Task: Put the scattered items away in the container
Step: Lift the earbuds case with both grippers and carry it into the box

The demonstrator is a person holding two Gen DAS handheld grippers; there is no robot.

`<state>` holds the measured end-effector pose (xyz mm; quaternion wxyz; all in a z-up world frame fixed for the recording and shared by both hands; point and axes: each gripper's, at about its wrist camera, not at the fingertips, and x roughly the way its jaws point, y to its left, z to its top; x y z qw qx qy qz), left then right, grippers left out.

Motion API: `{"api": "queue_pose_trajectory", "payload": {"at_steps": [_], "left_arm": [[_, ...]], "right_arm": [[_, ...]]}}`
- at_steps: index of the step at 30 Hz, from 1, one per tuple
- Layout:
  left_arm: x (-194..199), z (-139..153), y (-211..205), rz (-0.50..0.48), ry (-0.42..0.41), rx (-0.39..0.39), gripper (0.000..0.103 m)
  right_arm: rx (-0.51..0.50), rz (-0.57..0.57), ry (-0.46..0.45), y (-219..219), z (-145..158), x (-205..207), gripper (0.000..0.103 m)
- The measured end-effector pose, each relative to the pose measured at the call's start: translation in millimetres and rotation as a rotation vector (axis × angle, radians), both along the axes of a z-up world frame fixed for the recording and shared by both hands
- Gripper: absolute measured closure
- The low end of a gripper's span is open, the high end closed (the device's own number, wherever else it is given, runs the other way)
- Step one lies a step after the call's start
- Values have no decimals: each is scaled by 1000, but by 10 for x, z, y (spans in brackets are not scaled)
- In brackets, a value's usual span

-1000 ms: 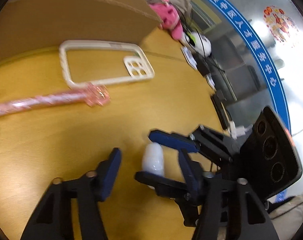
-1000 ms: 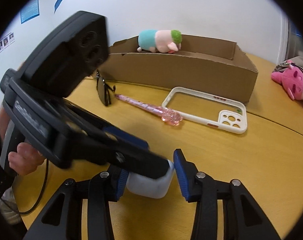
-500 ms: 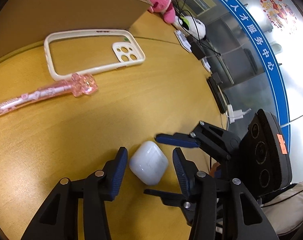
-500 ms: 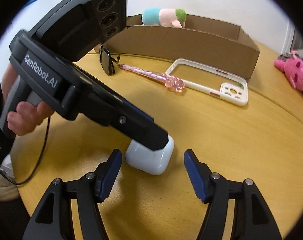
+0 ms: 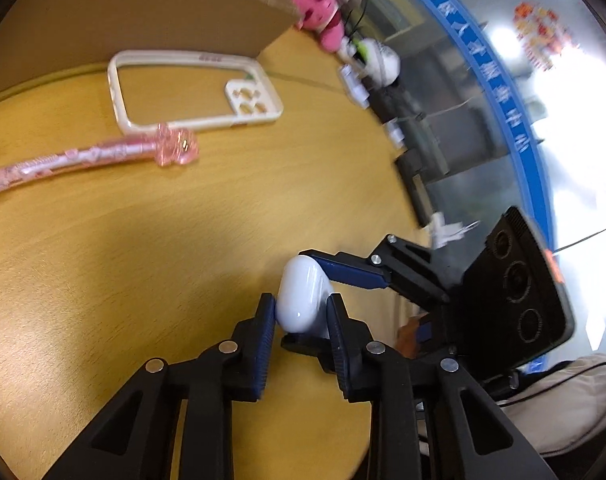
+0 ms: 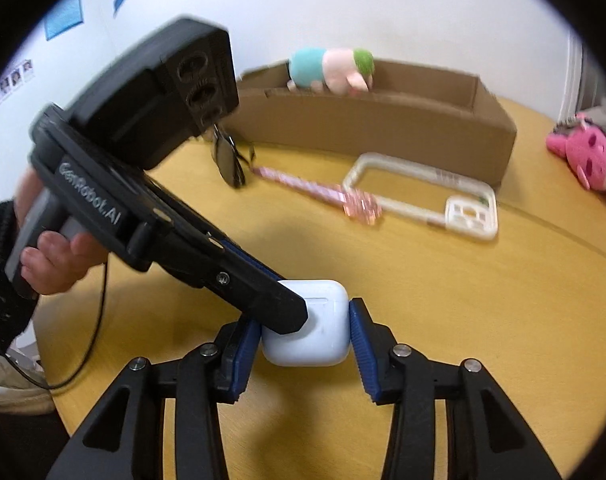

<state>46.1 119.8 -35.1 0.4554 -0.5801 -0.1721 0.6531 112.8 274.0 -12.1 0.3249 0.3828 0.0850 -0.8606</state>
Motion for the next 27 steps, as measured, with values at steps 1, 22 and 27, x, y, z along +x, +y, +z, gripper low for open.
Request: {"api": "queue_pose_trajectory", "payload": {"at_steps": [1, 22, 27], "left_arm": [[-15, 39, -35, 0, 3, 18, 75], [-1530, 1903, -639, 127, 346, -100, 78], [-2331, 2122, -688, 155, 358, -127, 78]], "right_arm": [[-6, 10, 16, -23, 63, 4, 61], [32, 220, 264, -873, 1684, -1513, 60], [80, 265, 249, -1031, 1967, -2321, 60]]}}
